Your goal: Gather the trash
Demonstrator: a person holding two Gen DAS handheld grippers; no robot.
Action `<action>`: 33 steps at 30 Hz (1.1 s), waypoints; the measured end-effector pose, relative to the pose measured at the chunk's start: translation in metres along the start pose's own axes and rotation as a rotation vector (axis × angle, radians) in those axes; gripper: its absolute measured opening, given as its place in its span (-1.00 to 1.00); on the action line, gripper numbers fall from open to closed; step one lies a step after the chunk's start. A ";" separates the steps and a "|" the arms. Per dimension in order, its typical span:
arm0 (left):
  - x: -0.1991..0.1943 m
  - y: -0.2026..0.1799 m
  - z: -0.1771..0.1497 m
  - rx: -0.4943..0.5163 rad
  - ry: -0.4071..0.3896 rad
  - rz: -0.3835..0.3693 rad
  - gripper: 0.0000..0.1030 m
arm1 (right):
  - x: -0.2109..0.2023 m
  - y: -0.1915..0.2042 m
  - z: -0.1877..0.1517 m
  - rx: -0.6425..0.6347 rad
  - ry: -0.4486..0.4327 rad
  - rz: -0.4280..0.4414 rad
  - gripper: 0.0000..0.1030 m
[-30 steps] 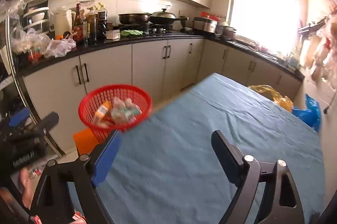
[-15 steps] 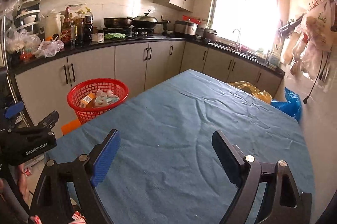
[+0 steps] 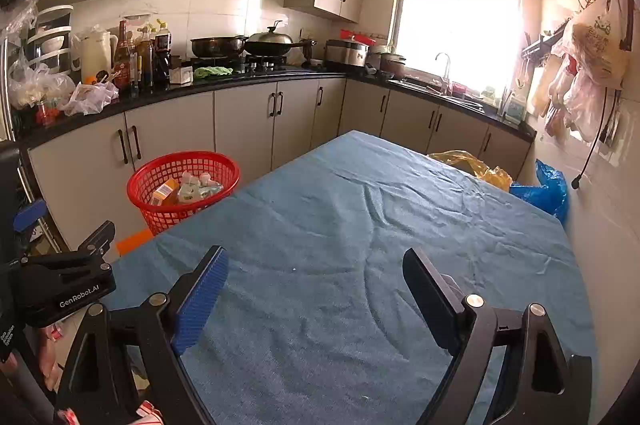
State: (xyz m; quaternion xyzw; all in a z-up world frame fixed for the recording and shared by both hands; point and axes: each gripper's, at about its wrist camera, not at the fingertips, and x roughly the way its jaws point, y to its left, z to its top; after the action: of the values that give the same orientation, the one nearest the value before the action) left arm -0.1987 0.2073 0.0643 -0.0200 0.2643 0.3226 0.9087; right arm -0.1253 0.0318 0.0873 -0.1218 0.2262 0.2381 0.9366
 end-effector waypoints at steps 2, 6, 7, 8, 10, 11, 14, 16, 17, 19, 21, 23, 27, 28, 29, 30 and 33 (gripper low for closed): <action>0.000 0.000 0.000 0.001 -0.003 0.002 1.00 | -0.001 0.000 -0.001 0.000 0.002 -0.001 0.78; -0.001 0.000 -0.001 0.002 -0.005 0.004 1.00 | -0.001 0.001 0.000 -0.001 0.002 -0.001 0.78; -0.001 0.001 -0.001 0.002 -0.005 0.002 1.00 | -0.001 0.001 -0.001 -0.002 0.002 -0.002 0.78; -0.001 0.001 -0.001 0.003 -0.004 0.002 1.00 | -0.002 0.001 -0.001 -0.004 0.002 -0.002 0.78; -0.001 0.001 -0.001 0.003 -0.005 0.006 1.00 | -0.001 0.001 -0.001 -0.005 0.003 -0.002 0.78; 0.000 0.001 -0.001 0.002 -0.004 0.003 1.00 | -0.001 0.002 -0.001 -0.006 0.005 -0.001 0.78; -0.001 0.001 -0.001 0.002 -0.005 0.005 1.00 | 0.001 0.002 -0.001 -0.009 0.009 -0.001 0.78; -0.001 0.001 -0.001 0.002 -0.006 0.006 1.00 | 0.001 0.003 -0.001 -0.007 0.011 0.000 0.78; 0.000 0.002 -0.001 0.001 -0.005 0.005 1.00 | 0.002 0.003 -0.002 -0.007 0.014 0.000 0.78; 0.000 0.003 -0.001 0.000 -0.005 0.005 1.00 | 0.003 0.004 -0.002 -0.005 0.019 0.000 0.78; 0.000 0.004 -0.001 -0.002 -0.007 0.009 1.00 | 0.005 0.005 -0.002 -0.006 0.022 0.000 0.78; 0.000 0.005 -0.002 -0.006 -0.009 0.011 1.00 | 0.006 0.005 -0.002 -0.009 0.024 -0.001 0.78; 0.001 0.008 -0.002 -0.008 -0.010 0.011 1.00 | 0.008 0.007 -0.002 -0.014 0.028 -0.001 0.78; 0.001 0.008 -0.002 -0.006 -0.009 0.010 1.00 | 0.008 0.007 -0.003 -0.015 0.030 -0.001 0.78; 0.001 0.008 -0.002 -0.006 -0.009 0.011 1.00 | 0.009 0.007 -0.002 -0.015 0.032 -0.002 0.78; 0.001 0.008 -0.002 -0.006 -0.009 0.013 1.00 | 0.009 0.007 -0.002 -0.015 0.034 -0.002 0.78; 0.001 0.009 -0.001 -0.004 -0.007 0.013 1.00 | 0.011 0.008 -0.001 -0.016 0.039 -0.002 0.78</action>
State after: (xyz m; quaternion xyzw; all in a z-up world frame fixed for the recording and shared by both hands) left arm -0.2038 0.2153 0.0640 -0.0189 0.2607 0.3291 0.9074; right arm -0.1211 0.0430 0.0797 -0.1341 0.2422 0.2364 0.9314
